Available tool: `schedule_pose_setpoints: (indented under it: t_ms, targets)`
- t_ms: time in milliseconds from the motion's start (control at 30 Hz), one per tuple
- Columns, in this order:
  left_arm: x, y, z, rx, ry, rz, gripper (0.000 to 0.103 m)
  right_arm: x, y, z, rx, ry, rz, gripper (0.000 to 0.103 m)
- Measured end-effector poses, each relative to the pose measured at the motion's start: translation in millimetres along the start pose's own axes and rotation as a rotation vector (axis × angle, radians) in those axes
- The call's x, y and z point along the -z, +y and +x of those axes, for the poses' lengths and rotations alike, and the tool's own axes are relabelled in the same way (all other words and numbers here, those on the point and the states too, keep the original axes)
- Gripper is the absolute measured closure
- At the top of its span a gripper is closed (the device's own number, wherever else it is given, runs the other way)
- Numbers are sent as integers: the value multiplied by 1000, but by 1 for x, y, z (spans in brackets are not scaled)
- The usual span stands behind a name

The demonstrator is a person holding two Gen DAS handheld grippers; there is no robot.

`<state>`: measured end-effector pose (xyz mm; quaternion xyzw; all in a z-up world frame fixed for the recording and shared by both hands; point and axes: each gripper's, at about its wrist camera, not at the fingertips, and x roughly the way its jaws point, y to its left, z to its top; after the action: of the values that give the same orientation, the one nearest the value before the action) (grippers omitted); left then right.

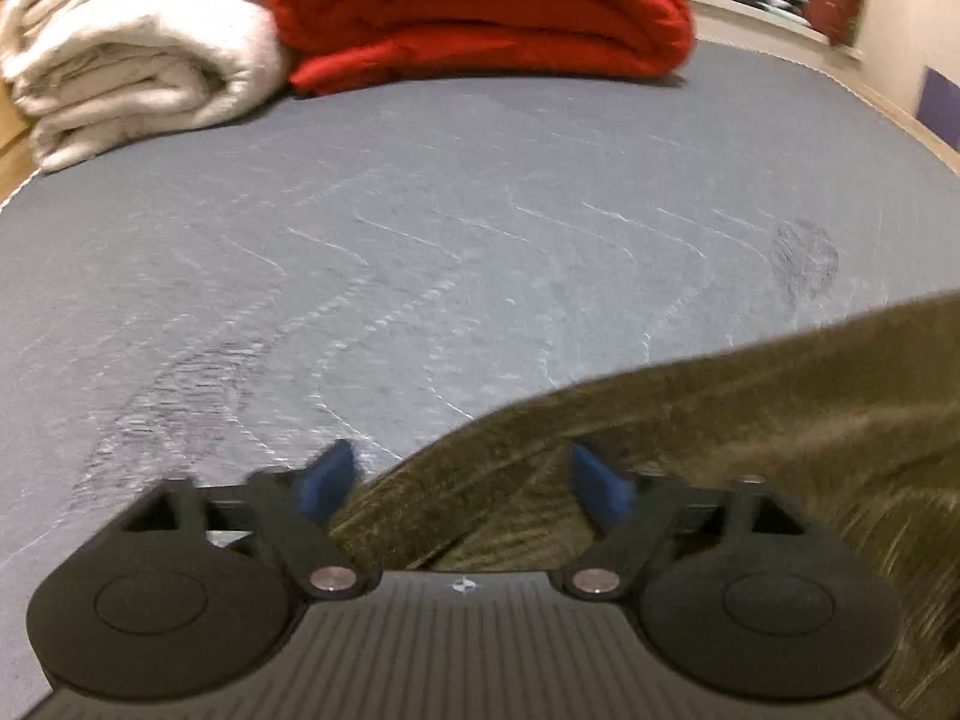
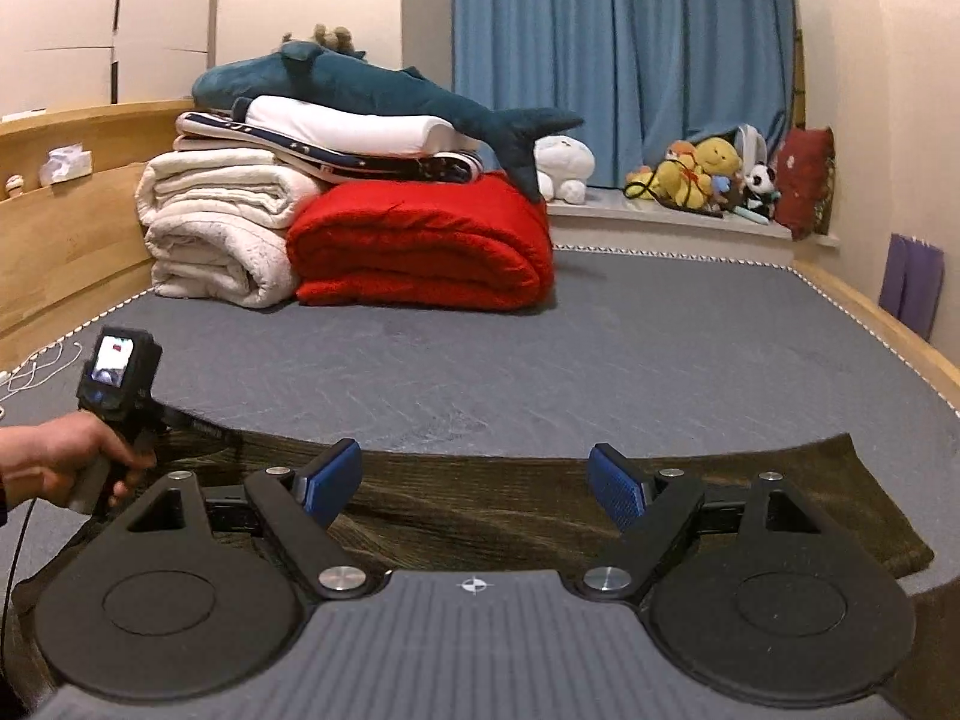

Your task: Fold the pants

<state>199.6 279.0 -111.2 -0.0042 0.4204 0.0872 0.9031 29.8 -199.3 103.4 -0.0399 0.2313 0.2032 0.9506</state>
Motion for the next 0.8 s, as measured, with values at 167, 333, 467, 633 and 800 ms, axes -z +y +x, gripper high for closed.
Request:
schedule_pose_setpoints:
  t_ms: [167, 333, 467, 633, 800]
  targets:
    - [-2, -12, -14, -4, -25, 72, 85, 3, -17, 3, 47, 19, 21, 19]
    - [2, -20, -47, -18, -71, 123, 94, 7, -41, 16, 72, 75, 110, 19]
    - [15, -41, -87, -42, -120, 200, 96, 13, -59, 30, 89, 133, 198, 19]
    - [46, -68, -169, 6, -202, 314, 96, 26, -73, 49, 105, 196, 285, 19]
    - [111, -89, -241, 114, -233, 446, 96, 52, -80, 67, 151, 210, 307, 19]
